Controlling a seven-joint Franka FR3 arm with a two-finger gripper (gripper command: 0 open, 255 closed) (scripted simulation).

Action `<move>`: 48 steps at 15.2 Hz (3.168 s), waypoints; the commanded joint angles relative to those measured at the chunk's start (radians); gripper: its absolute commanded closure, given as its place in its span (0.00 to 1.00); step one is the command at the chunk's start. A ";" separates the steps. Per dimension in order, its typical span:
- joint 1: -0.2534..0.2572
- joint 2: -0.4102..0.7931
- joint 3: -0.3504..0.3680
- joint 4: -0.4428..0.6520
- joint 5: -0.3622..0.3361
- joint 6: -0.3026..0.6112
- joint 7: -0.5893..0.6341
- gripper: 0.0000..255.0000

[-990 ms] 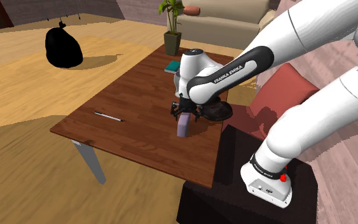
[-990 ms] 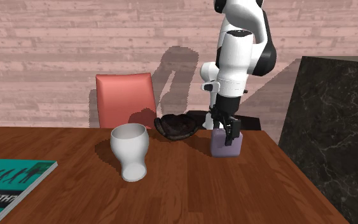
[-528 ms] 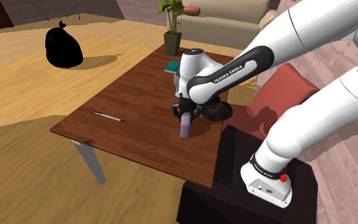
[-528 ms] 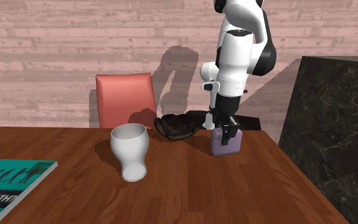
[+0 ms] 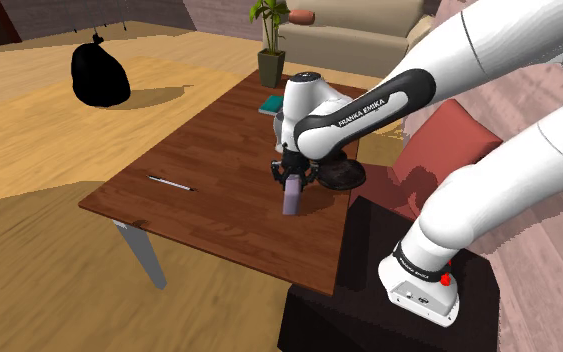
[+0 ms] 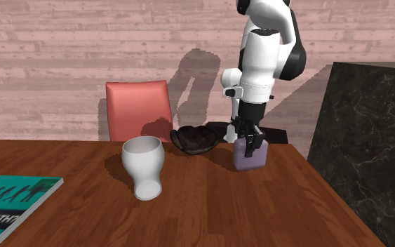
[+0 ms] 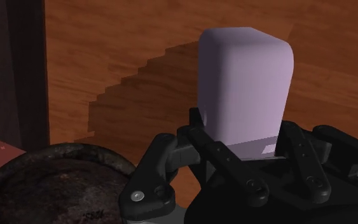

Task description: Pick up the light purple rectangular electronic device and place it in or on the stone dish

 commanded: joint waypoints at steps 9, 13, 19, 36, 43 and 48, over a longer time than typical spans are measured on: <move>0.010 -0.098 -0.025 0.068 0.014 -0.164 -0.022 1.00; 0.012 -0.128 -0.034 0.101 0.015 -0.227 -0.027 1.00; 0.012 -0.163 -0.047 0.158 0.014 -0.318 -0.033 1.00; -0.065 -0.289 -0.229 0.176 -0.068 -0.465 -0.239 1.00; -0.146 -0.305 -0.375 0.178 -0.155 -0.478 -0.412 1.00; -0.166 -0.291 -0.411 0.138 -0.178 -0.422 -0.450 1.00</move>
